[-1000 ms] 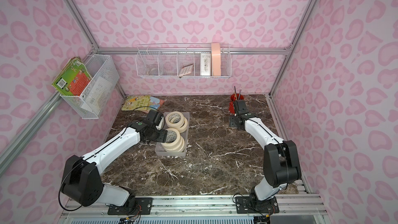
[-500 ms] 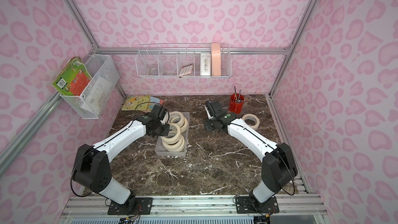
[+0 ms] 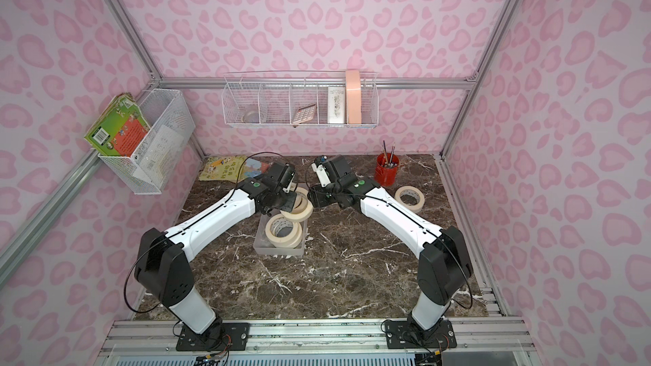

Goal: Take out the art tape in the storage box
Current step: Pick up the art tape from the storage box, then place the art tape at the center of the board.

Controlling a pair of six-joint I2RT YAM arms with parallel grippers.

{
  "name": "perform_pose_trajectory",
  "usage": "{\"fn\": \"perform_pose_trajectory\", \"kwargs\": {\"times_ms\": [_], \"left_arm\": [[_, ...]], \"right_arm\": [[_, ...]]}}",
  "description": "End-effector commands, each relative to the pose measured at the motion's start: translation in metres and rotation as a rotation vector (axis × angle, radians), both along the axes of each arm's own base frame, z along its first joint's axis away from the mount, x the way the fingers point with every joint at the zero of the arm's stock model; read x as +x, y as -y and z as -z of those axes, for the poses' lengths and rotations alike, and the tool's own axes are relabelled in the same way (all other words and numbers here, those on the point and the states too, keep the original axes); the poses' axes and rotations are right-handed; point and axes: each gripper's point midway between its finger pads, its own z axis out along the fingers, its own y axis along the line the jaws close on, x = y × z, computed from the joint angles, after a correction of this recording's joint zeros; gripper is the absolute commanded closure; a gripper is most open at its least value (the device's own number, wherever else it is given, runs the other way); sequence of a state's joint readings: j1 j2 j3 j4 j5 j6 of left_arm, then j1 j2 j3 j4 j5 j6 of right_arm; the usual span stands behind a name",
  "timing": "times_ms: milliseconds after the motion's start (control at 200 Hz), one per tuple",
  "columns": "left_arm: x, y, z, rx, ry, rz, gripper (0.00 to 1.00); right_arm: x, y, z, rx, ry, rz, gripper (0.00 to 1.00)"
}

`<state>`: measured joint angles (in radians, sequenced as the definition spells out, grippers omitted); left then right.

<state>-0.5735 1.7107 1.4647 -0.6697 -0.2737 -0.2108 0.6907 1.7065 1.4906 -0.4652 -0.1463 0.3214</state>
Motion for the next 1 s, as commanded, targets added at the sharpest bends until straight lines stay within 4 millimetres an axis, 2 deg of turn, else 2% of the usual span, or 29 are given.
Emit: {"fn": "perform_pose_trajectory", "kwargs": {"times_ms": [0,95,140,170,280,395,510,660,700,720,765,850,910,980,995], "left_arm": [[0.012,0.018,-0.016,-0.03,0.063,0.01,1.0],[0.011,0.028,-0.02,-0.037,0.07,0.03,1.0],[0.009,0.031,-0.021,-0.037,0.072,0.04,1.0],[0.008,0.032,-0.022,-0.034,0.075,0.043,1.0],[0.005,0.03,-0.022,-0.018,0.071,0.044,1.0],[0.002,0.028,-0.025,-0.014,0.077,0.046,0.8],[-0.002,0.035,-0.038,-0.055,0.104,0.076,0.47],[-0.014,0.053,-0.085,-0.23,0.199,0.159,0.02],[-0.021,0.062,-0.106,-0.31,0.235,0.214,0.02],[-0.026,0.066,-0.103,-0.339,0.226,0.244,0.02],[-0.033,0.075,-0.119,-0.412,0.266,0.311,0.02],[-0.039,0.07,-0.136,-0.447,0.289,0.31,0.02],[-0.038,0.059,-0.136,-0.428,0.292,0.283,0.02],[-0.031,0.041,-0.125,-0.39,0.282,0.229,0.02],[-0.029,0.038,-0.121,-0.384,0.274,0.218,0.02]], "right_arm": [[0.005,-0.01,0.002,0.035,-0.015,-0.005,0.36],[0.01,-0.012,0.019,0.006,-0.043,0.005,0.37],[0.013,-0.013,0.028,-0.008,-0.055,0.011,0.4],[0.015,-0.012,0.033,-0.019,-0.061,0.018,0.46],[0.022,-0.006,0.039,-0.056,-0.054,0.056,0.79],[0.027,0.001,0.037,-0.079,-0.041,0.087,1.0],[0.035,0.016,0.041,-0.12,-0.038,0.133,1.0],[0.049,0.054,0.054,-0.176,-0.057,0.221,1.0],[0.053,0.067,0.059,-0.185,-0.066,0.247,1.0],[0.054,0.073,0.061,-0.19,-0.071,0.255,1.0],[0.058,0.088,0.067,-0.197,-0.079,0.284,1.0],[0.065,0.121,0.082,-0.228,-0.105,0.345,1.0],[0.069,0.143,0.096,-0.243,-0.127,0.378,1.0],[0.079,0.164,0.106,-0.241,-0.138,0.411,1.0],[0.075,0.171,0.118,-0.254,-0.16,0.415,1.0]]}}
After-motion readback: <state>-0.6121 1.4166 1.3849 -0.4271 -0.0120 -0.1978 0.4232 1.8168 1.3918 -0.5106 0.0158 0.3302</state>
